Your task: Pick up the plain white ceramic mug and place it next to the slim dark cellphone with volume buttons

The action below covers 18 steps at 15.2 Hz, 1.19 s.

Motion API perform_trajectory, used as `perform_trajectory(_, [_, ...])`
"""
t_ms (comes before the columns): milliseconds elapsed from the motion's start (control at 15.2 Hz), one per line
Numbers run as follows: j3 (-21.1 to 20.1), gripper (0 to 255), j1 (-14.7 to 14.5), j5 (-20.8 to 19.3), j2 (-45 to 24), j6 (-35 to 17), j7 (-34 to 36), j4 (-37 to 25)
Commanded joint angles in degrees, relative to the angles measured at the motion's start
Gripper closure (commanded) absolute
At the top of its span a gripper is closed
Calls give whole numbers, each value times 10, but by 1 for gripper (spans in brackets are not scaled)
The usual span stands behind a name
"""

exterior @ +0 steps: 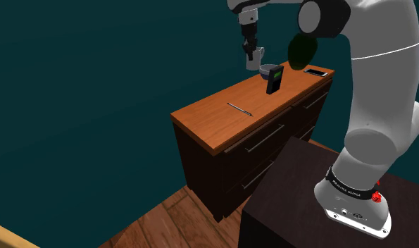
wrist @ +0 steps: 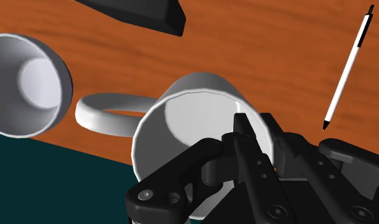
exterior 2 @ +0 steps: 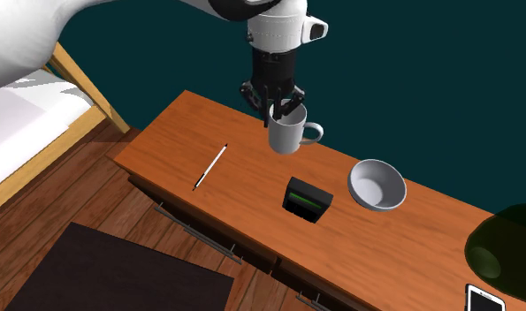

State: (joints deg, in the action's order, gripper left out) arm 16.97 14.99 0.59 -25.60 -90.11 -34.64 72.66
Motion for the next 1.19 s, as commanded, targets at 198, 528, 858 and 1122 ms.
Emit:
perform_trajectory(198, [1,255,3,1,-5,34,-3,-39])
perform_trajectory(528, [17,255,40,-2,8,-2,-57,6])
perform_trajectory(858, [33,255,81,0,4,-31,-112,25])
perform_trajectory(1122, [45,255,117,5,-10,-48,-158,24])
